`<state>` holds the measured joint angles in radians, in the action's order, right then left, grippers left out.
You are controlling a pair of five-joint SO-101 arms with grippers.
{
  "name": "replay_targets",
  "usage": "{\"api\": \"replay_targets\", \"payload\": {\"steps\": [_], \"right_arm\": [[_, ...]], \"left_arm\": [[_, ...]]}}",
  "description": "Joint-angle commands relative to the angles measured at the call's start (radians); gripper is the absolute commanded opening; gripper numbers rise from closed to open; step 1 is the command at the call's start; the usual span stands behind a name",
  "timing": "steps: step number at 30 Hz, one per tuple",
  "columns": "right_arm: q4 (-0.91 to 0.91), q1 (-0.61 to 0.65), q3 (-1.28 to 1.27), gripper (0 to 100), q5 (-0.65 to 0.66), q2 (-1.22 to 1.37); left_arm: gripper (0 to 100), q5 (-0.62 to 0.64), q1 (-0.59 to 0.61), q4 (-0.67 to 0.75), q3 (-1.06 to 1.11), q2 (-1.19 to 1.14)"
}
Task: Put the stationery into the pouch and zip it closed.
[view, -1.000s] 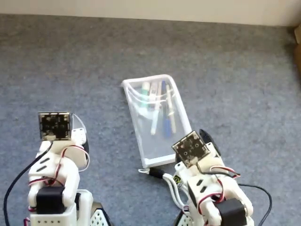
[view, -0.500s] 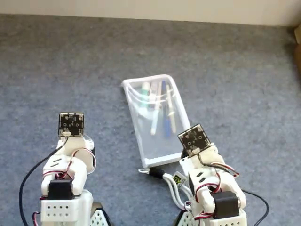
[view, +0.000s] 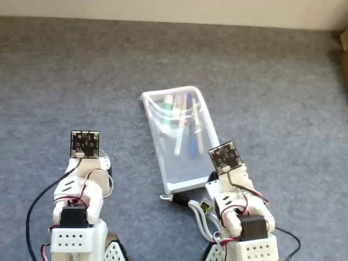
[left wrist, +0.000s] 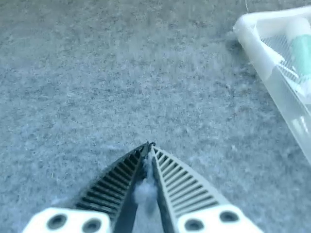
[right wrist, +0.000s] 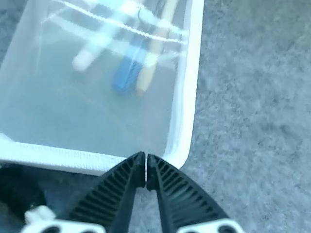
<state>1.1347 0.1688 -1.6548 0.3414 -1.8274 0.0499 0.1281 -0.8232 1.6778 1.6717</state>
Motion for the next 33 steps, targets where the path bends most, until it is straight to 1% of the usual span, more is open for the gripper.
{"api": "replay_targets", "payload": {"steps": [1, 4, 8, 14, 19, 33], "right_arm": [[-0.064, -0.007, -0.071, 0.4, -0.005, -0.01], [-0.068, -0.007, -0.136, 0.4, -0.005, -0.01], [-0.059, -0.007, -0.15, 0.4, -0.005, -0.01], [0.127, -0.007, -0.15, 0.4, -0.005, -0.008], [0.127, -0.008, -0.15, 0.4, -0.005, -0.008], [0.127, -0.007, -0.15, 0.4, -0.005, -0.008]], "left_arm": [[0, -0.008, -0.031, -0.051, 0.027, 0.015], [0, -0.008, -0.031, -0.104, 0.027, 0.015], [0, -0.008, -0.027, -0.18, 0.027, 0.015], [0, -0.008, -0.025, -0.239, 0.027, 0.015], [0, -0.006, -0.024, -0.301, 0.027, 0.015], [0, -0.006, -0.024, -0.307, 0.027, 0.015]]}}
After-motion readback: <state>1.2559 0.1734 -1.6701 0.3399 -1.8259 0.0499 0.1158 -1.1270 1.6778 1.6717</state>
